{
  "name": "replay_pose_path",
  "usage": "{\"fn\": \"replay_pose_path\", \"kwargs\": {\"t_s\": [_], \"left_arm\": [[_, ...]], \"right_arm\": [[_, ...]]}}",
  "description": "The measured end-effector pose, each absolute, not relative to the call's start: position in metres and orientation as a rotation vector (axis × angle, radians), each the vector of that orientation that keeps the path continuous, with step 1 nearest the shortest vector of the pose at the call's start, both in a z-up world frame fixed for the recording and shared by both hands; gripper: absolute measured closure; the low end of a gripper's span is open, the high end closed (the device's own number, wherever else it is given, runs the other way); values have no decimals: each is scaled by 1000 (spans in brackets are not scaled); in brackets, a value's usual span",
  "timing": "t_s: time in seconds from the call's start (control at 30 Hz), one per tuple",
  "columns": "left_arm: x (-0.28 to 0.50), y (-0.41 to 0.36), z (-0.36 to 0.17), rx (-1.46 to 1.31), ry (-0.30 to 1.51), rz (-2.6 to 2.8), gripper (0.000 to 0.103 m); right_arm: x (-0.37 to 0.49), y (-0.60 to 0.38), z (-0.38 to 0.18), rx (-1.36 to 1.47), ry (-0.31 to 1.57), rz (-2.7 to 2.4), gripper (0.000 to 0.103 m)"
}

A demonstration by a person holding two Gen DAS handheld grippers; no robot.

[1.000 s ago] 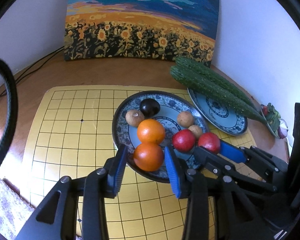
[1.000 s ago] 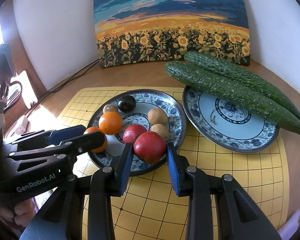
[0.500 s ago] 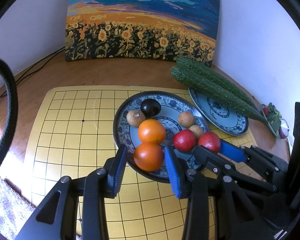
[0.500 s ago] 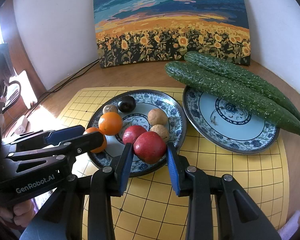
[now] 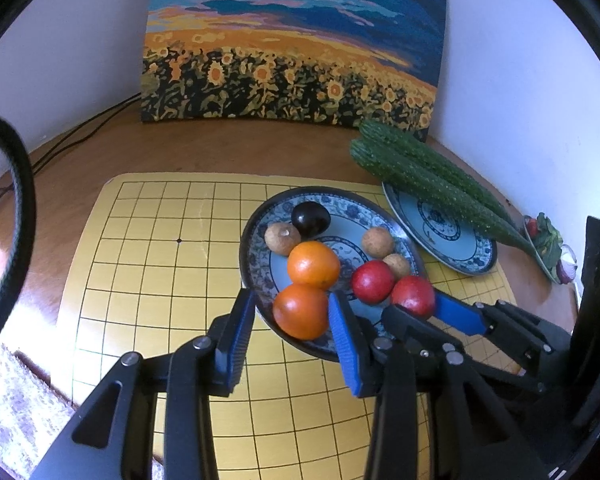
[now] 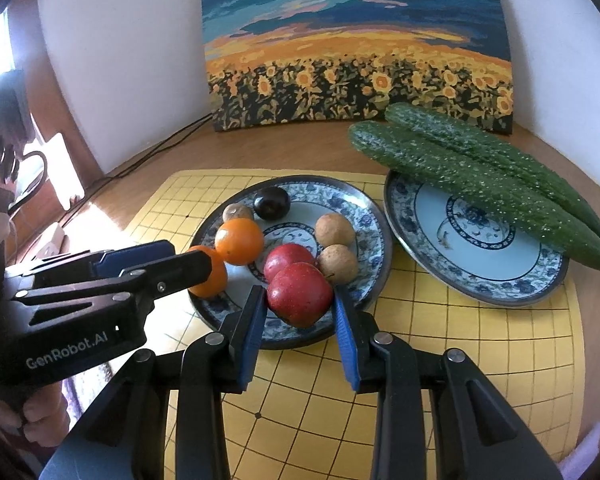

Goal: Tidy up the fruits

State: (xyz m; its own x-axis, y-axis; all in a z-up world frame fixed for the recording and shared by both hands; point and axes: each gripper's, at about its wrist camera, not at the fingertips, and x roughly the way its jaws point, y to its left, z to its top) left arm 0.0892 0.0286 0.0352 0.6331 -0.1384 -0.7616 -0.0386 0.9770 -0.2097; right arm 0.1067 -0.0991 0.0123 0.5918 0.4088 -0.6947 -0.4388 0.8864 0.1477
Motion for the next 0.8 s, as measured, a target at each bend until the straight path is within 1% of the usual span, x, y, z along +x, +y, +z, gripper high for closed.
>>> {"fn": "replay_pose_path", "kwargs": {"t_s": [0.2,0.27,0.33,0.37,0.43,0.7,0.8], "left_arm": [[88,26,35,-209,891,-62,63],[87,26,35,-211,893,-61,63],[87,26,35,-211,893,-59,63],[86,26,36,-211,892,-58,63],[84,27,36,-212,891,-56,63],[69,30,43,-214,883,-55,63],[62,28,43,-198,890,-40,59]], "right_arm": [[107,-96,10,-51,810,491,68],[107,-96,11,-53,810,493,65],[105,-95,12,-57,805,499,57],[104,-94,13,-60,802,497,55],[101,-94,14,-61,799,495,49],[88,-103,19,-45,794,470,43],[82,-109,20,-39,796,444,42]]}}
